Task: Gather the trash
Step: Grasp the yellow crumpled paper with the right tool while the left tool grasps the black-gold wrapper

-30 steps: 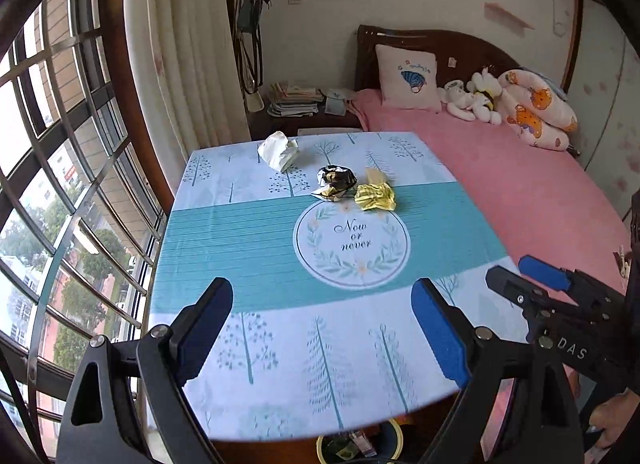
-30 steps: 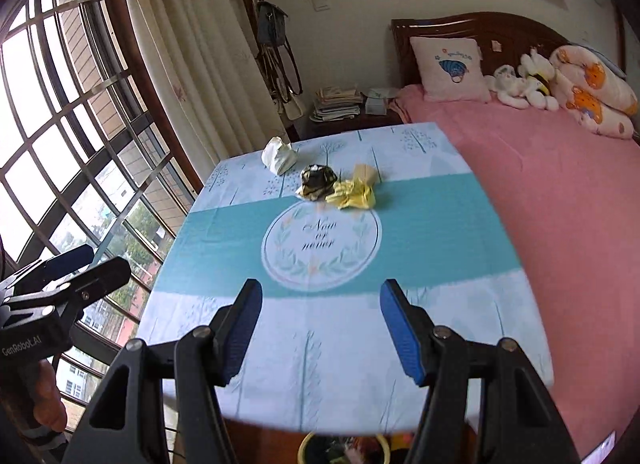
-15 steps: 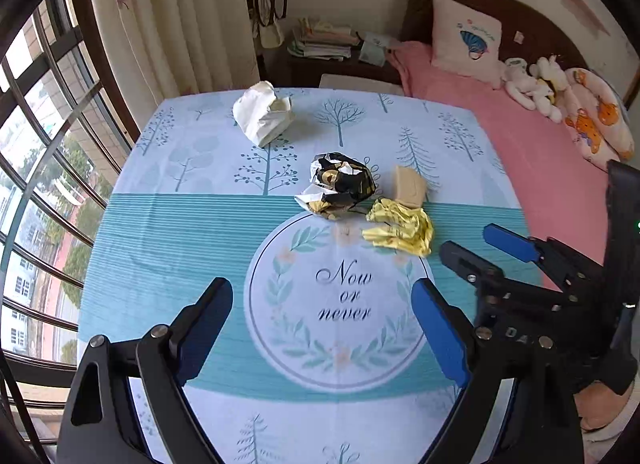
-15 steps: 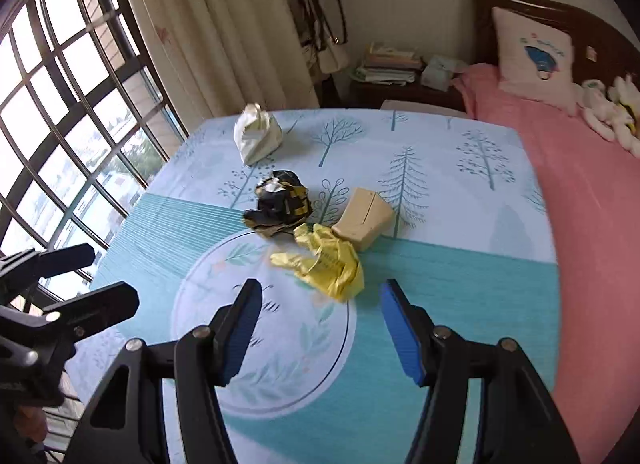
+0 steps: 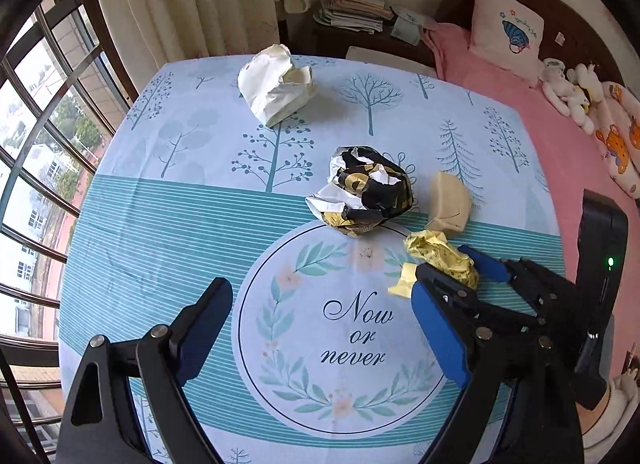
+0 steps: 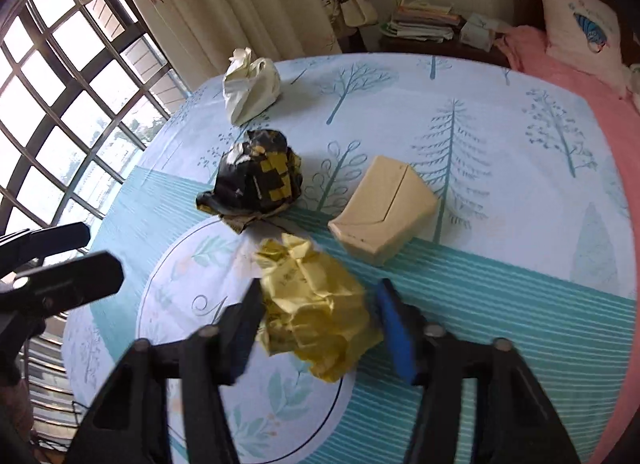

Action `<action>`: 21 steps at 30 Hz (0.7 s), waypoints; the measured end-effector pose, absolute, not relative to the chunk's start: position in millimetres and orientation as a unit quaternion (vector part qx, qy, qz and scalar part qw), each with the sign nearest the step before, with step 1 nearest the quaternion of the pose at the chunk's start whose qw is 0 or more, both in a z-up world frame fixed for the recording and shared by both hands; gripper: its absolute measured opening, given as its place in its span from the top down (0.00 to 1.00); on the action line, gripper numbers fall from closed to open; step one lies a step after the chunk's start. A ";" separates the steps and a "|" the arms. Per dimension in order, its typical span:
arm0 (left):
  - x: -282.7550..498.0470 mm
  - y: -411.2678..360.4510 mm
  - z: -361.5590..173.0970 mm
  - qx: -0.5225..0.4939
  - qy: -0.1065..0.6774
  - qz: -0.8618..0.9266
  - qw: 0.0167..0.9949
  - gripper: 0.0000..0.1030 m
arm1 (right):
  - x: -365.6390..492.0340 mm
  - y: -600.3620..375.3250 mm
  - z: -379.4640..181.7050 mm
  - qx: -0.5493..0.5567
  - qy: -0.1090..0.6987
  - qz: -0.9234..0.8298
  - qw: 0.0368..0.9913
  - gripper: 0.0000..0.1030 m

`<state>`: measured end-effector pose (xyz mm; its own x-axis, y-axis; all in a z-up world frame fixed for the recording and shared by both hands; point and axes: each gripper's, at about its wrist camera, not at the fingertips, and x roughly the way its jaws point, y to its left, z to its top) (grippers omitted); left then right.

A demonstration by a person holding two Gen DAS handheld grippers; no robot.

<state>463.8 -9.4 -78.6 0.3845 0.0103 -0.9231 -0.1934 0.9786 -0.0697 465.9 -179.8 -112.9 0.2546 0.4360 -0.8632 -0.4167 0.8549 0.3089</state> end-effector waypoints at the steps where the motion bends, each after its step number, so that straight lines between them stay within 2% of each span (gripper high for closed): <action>1: 465.8 -9.8 -80.1 -0.086 0.553 0.061 0.827 0.13 | 466.0 -180.5 -112.5 0.009 0.546 0.271 0.792 0.50; 6: 481.9 -15.4 -87.6 -0.096 0.559 0.056 0.822 0.13 | 468.0 -189.9 -106.1 0.018 0.547 0.281 0.789 0.55; 21: 544.7 -21.1 -103.6 -0.151 0.564 0.076 0.808 0.13 | 497.7 -239.4 -75.5 0.090 0.508 0.241 0.822 0.55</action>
